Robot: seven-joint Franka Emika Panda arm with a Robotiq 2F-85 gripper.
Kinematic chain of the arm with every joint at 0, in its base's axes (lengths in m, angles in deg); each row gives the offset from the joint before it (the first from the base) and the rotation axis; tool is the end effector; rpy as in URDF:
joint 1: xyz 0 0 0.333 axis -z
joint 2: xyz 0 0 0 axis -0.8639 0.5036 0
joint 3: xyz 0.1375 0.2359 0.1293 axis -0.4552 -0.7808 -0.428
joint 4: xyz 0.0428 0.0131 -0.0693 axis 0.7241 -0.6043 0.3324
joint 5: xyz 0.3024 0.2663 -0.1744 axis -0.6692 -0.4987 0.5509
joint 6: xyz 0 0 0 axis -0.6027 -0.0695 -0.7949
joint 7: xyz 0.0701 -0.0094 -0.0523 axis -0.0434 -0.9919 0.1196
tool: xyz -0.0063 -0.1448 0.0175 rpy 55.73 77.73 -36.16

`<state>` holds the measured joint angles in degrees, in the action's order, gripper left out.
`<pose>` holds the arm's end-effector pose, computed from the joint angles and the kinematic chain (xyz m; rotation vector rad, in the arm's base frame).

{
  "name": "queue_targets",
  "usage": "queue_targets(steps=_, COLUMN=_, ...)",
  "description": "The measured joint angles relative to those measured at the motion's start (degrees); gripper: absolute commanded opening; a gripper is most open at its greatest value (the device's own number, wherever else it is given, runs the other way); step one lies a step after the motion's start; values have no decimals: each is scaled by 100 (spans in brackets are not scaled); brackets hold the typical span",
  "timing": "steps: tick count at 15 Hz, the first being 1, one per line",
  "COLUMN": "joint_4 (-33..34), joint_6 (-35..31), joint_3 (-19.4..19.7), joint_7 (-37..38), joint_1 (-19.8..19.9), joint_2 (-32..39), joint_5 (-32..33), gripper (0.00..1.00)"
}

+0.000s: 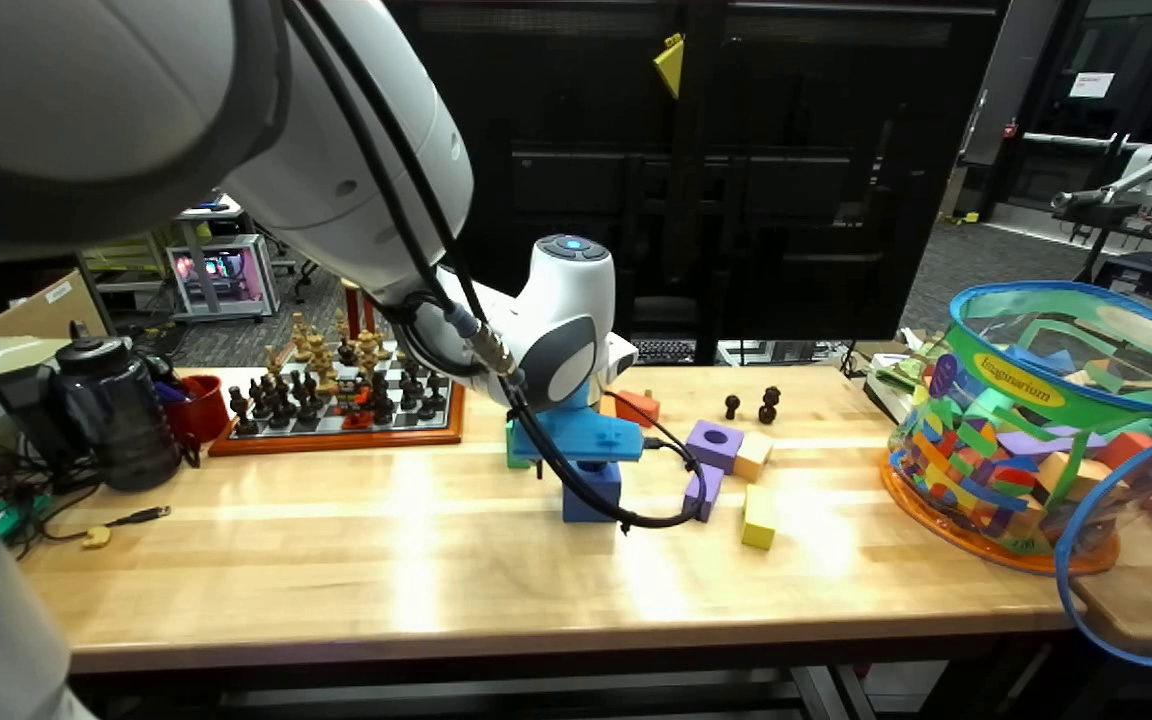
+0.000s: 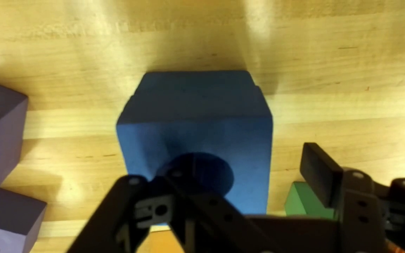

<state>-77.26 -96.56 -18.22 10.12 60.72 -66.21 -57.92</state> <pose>0.5369 -0.0413 0.2447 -3.0464 -0.5672 -0.3544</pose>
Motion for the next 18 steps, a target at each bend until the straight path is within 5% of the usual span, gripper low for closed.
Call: queue_targets(steps=18, joint_4=39, joint_6=2, joint_3=-71, joint_7=44, joint_1=-18, joint_2=-162, joint_5=23, gripper=100)
